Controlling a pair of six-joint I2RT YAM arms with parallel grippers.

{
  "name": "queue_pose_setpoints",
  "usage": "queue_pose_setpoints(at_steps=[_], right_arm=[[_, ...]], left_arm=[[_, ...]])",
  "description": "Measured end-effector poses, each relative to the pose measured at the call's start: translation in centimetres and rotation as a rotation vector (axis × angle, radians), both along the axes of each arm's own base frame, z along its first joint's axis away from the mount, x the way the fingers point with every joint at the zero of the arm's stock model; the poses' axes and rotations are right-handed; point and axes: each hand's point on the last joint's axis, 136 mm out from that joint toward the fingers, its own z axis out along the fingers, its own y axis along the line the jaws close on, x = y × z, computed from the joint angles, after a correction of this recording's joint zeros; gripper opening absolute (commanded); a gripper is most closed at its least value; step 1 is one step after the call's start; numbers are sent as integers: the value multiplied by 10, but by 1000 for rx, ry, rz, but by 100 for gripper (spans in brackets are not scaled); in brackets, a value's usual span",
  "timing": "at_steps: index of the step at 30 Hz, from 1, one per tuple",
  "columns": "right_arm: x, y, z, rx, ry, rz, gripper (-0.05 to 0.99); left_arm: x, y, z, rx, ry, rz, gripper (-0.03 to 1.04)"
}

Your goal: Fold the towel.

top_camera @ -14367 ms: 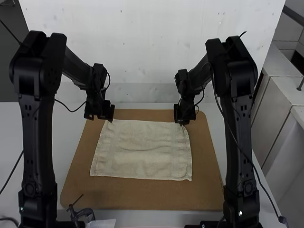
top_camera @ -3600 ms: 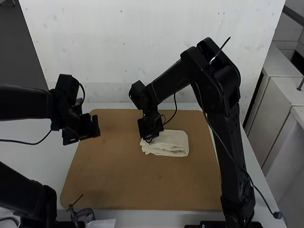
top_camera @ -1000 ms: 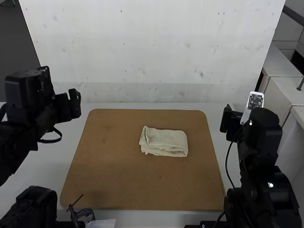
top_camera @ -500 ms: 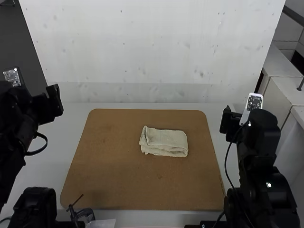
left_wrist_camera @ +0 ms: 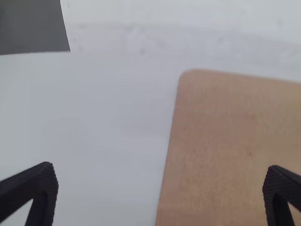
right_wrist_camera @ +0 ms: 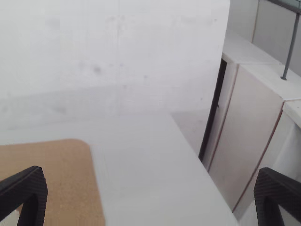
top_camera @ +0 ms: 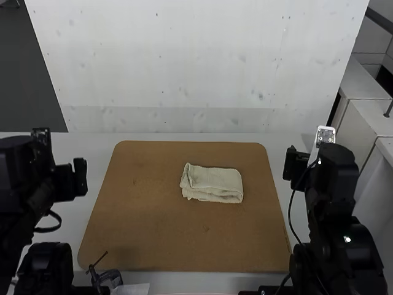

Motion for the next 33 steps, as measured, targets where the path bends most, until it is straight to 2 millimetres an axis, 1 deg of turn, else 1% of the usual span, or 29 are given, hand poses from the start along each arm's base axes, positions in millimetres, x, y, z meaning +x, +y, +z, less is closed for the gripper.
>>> queue_pose_setpoints(at_steps=[2,3,6,8,12,16,20,24,33], right_arm=[[-4,0,-11,-3,55,0,96],[-7,0,-18,-4,93,4,96],[-15,2,-20,5,141,16,96],[-21,4,-21,17,171,24,96],[-33,9,-36,63,256,46,96],[-40,13,-37,94,283,56,96],[-54,20,-48,143,359,84,96],[-63,26,-53,175,404,106,96],[-66,34,-55,211,418,143,96]], left_arm=[[-9,-1,-17,24,84,-21,99],[-12,-2,-22,33,109,-29,99],[-17,-3,-30,52,152,-46,99],[-17,-4,-31,55,156,-59,98],[-21,-9,-37,45,186,-84,98],[-21,-11,-37,39,185,-95,98],[-21,-13,-37,37,185,-106,99],[-21,-14,-37,34,185,-112,98],[-21,-14,-37,34,185,-113,98]])
